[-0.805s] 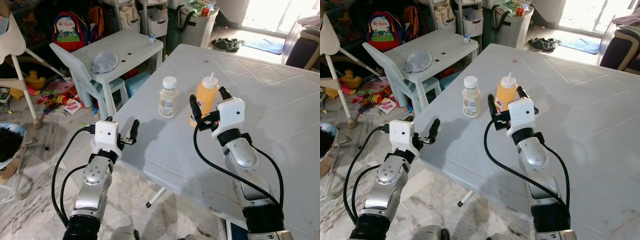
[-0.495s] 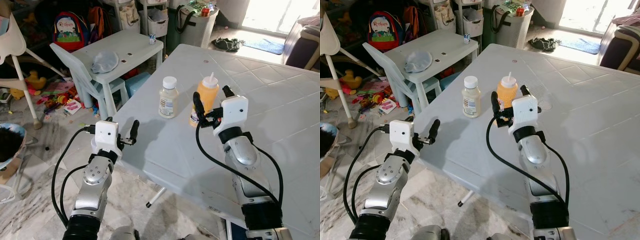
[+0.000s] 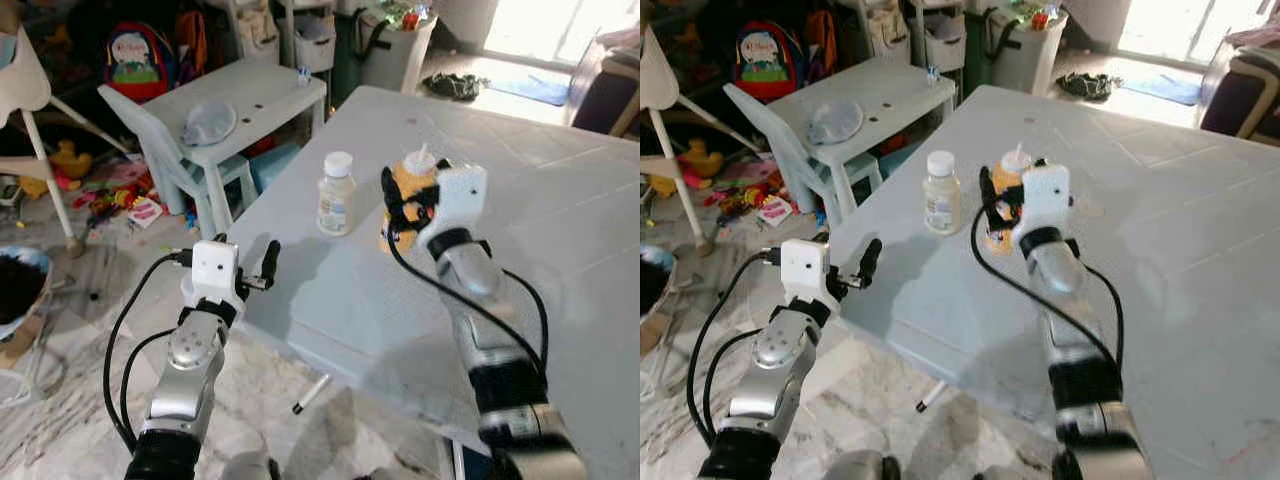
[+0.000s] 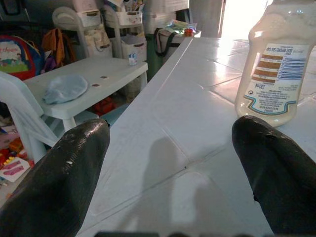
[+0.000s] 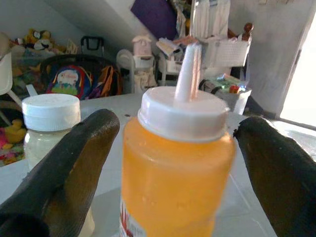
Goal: Restocking fridge
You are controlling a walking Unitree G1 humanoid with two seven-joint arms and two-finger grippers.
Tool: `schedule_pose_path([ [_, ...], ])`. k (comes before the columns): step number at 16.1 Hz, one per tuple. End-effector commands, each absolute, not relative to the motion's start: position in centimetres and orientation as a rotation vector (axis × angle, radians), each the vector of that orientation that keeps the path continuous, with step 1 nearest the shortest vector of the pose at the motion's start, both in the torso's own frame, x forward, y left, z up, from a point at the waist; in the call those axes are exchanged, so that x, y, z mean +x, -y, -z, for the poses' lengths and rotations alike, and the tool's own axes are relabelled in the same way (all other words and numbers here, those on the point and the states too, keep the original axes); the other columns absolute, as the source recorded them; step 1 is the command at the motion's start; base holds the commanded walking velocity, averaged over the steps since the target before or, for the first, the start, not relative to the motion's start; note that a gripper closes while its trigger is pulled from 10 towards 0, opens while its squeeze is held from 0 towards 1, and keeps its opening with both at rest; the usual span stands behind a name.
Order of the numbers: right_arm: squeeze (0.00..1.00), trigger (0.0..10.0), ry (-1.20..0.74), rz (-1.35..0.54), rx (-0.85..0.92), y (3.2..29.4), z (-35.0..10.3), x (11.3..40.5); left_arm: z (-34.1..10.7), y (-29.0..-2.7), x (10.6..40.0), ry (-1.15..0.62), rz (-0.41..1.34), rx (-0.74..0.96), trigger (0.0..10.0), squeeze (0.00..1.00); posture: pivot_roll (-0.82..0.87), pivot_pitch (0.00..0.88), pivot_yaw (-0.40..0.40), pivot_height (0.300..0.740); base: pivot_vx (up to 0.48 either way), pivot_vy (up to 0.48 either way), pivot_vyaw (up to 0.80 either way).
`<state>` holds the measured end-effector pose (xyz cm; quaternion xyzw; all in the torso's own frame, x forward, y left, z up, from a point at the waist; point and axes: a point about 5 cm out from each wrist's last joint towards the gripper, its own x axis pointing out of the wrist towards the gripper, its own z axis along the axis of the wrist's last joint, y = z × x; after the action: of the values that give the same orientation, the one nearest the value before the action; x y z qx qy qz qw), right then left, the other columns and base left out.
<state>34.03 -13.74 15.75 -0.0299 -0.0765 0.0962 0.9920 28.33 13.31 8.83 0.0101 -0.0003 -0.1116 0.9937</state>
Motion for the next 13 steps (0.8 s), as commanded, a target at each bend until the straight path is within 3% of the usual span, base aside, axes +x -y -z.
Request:
schedule_pose_path([
  [1, 0.00, 10.0, 0.136, -0.179, -0.055, 13.93, -15.82, 34.55, -9.07, -13.44, 28.23, 0.001, 0.232, 0.040, 10.0, 0.00, 0.05, 0.021, 0.026, 0.740, 0.000, 0.000, 0.00],
  [3, 0.00, 10.0, 0.129, -0.188, -0.046, 13.83, -15.81, 34.94, -9.05, -13.34, 28.19, 0.000, 0.235, 0.041, 10.0, 0.00, 0.05, 0.021, 0.026, 0.740, 0.000, 0.000, 0.00],
  [4, 0.00, 0.0, 0.128, -0.190, -0.041, 13.79, -15.87, 35.14, -9.05, -13.32, 28.18, 0.000, 0.236, 0.041, 10.0, 0.00, 0.06, 0.021, 0.026, 0.740, 0.000, 0.000, 0.00],
  [8, 0.00, 0.0, 0.126, -0.193, -0.050, 13.74, -15.81, 35.35, -9.01, -13.32, 28.12, -0.003, 0.233, 0.043, 10.0, 0.00, 0.06, 0.023, 0.023, 0.740, 0.000, 0.000, 0.00],
  [10, 0.00, 1.4, 0.127, -0.189, -0.055, 13.84, -15.71, 35.29, -9.00, -13.24, 28.11, -0.004, 0.236, 0.041, 10.0, 0.00, 0.05, 0.024, 0.022, 0.740, 0.000, 0.000, 0.00],
  [11, 0.00, 2.8, 0.130, -0.187, -0.057, 13.93, -15.70, 35.22, -8.98, -13.21, 28.10, -0.006, 0.237, 0.041, 10.0, 0.00, 0.05, 0.024, 0.022, 0.740, 0.000, 0.000, 0.00],
  [12, 0.00, 1.6, 0.130, -0.186, -0.058, 14.02, -15.65, 35.18, -8.95, -13.21, 28.12, -0.009, 0.238, 0.042, 10.0, 0.00, 0.05, 0.023, 0.022, 0.740, 0.000, 0.000, 0.00],
  [13, 0.00, 1.7, 0.128, -0.185, -0.059, 14.11, -15.57, 35.12, -8.95, -13.21, 28.13, -0.010, 0.238, 0.042, 10.0, 0.00, 0.05, 0.023, 0.023, 0.740, 0.000, 0.000, 0.00],
])
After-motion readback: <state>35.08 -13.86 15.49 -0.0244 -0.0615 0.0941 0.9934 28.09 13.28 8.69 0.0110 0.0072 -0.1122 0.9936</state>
